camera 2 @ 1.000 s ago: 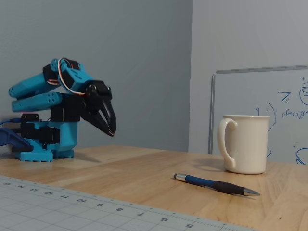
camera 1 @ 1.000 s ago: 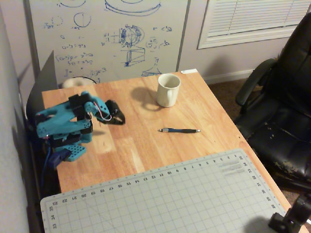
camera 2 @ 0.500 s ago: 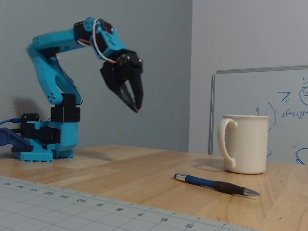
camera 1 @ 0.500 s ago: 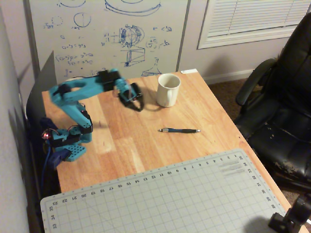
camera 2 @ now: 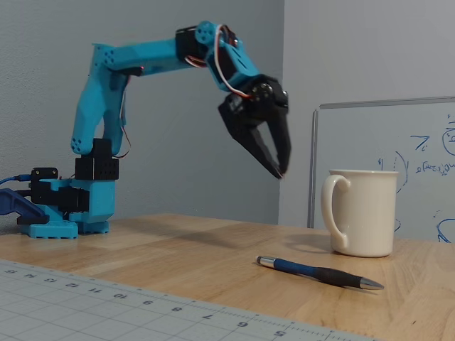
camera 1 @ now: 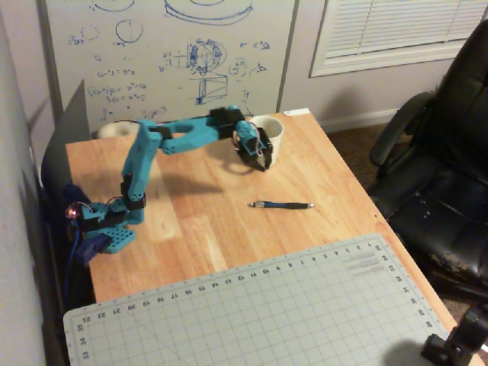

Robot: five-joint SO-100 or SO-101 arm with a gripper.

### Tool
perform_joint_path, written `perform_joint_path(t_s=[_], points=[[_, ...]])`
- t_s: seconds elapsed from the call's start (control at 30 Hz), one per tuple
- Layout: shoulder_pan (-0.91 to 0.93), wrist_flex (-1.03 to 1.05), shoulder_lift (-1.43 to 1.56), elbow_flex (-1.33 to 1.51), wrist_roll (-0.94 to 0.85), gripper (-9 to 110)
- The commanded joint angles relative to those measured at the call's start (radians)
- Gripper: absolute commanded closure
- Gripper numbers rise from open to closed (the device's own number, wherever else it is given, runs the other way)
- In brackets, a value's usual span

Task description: Touch the pen.

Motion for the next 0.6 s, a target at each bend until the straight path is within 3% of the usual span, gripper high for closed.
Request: perform_joint_path(t_s=[0.0,0.57], points=[[0.048,-0.017,-0.103,-0.252,0.003,101],[0.086,-0.011,-0.62,-0.825,0.003,101]])
